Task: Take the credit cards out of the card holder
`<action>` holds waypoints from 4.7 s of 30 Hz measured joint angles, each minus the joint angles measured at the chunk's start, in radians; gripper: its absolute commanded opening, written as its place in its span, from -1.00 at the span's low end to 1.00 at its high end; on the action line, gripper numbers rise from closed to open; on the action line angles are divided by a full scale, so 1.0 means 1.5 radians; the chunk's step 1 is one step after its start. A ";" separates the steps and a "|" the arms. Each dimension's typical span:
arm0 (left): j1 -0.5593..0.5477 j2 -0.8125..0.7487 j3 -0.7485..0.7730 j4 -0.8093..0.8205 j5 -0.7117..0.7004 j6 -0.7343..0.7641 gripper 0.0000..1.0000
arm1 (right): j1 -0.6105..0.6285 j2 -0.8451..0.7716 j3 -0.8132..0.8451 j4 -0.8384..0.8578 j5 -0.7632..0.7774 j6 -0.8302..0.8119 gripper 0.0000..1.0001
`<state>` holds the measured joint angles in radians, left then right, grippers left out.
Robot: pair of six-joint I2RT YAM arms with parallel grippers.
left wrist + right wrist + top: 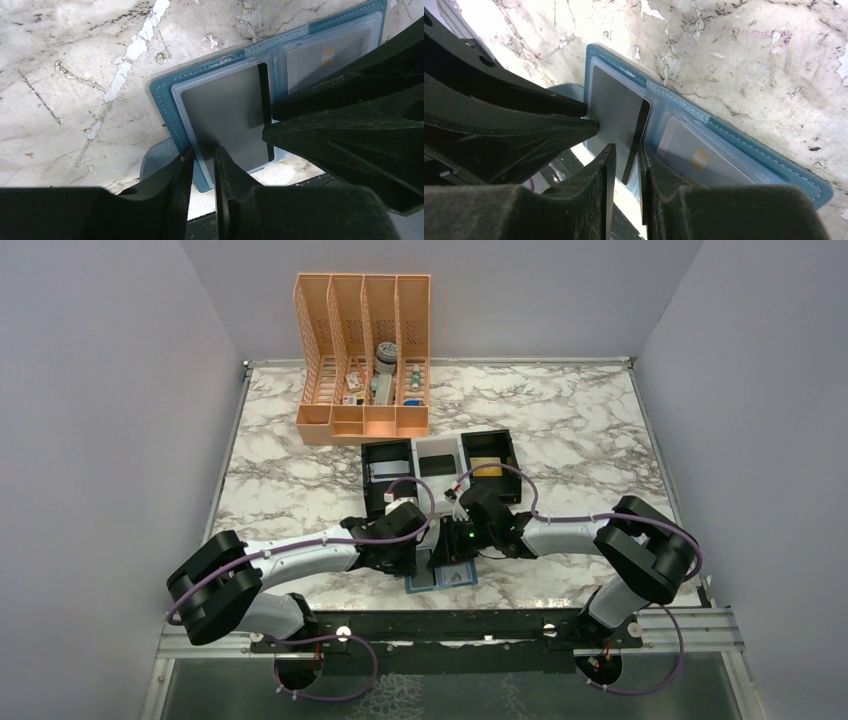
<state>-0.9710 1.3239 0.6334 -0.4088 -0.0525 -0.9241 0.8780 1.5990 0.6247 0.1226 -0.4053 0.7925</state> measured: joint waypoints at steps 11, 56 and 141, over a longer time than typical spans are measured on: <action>-0.001 0.000 0.000 0.000 -0.001 0.006 -0.59 | 0.017 0.006 0.002 0.006 0.051 0.013 -0.55; -0.004 0.009 0.006 0.003 -0.001 0.031 -0.66 | 0.002 -0.037 -0.015 0.002 0.061 0.030 -0.98; -0.009 0.026 0.018 0.026 -0.004 0.041 -0.15 | -0.147 -0.037 -0.027 -0.048 -0.156 -0.090 -0.98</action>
<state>-0.9840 1.3628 0.6605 -0.3698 -0.0578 -0.8619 0.6571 1.5440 0.5842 0.0505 -0.6399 0.6582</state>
